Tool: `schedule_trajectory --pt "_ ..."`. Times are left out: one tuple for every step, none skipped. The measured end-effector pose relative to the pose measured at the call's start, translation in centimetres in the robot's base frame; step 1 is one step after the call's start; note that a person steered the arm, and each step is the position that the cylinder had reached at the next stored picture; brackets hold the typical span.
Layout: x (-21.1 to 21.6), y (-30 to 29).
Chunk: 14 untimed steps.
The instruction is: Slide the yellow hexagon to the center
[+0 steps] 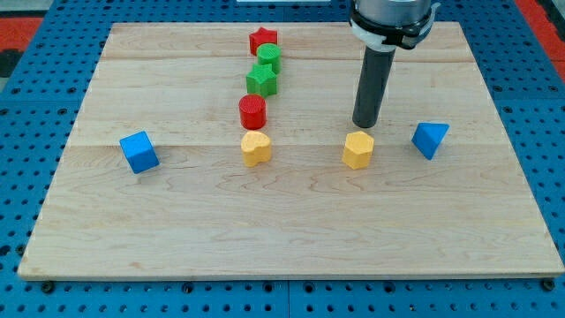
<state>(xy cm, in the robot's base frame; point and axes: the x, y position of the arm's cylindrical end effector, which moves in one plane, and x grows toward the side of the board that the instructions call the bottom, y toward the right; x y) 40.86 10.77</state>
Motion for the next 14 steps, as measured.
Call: schedule_trajectory --pt "1.9 0.5" --pt "4.0 0.7" --pt "4.1 2.7" --pt "5.9 3.8" --pt "7.1 1.1" --pt "6.3 -5.1" --pt "5.5 -10.5" --pt "4.1 -13.5" --pt "2.7 -15.3" --pt "1.3 -16.6" --pt "0.1 -17.3" --pt "0.1 -17.1" --pt "0.1 -15.0" --pt "0.1 -11.9"
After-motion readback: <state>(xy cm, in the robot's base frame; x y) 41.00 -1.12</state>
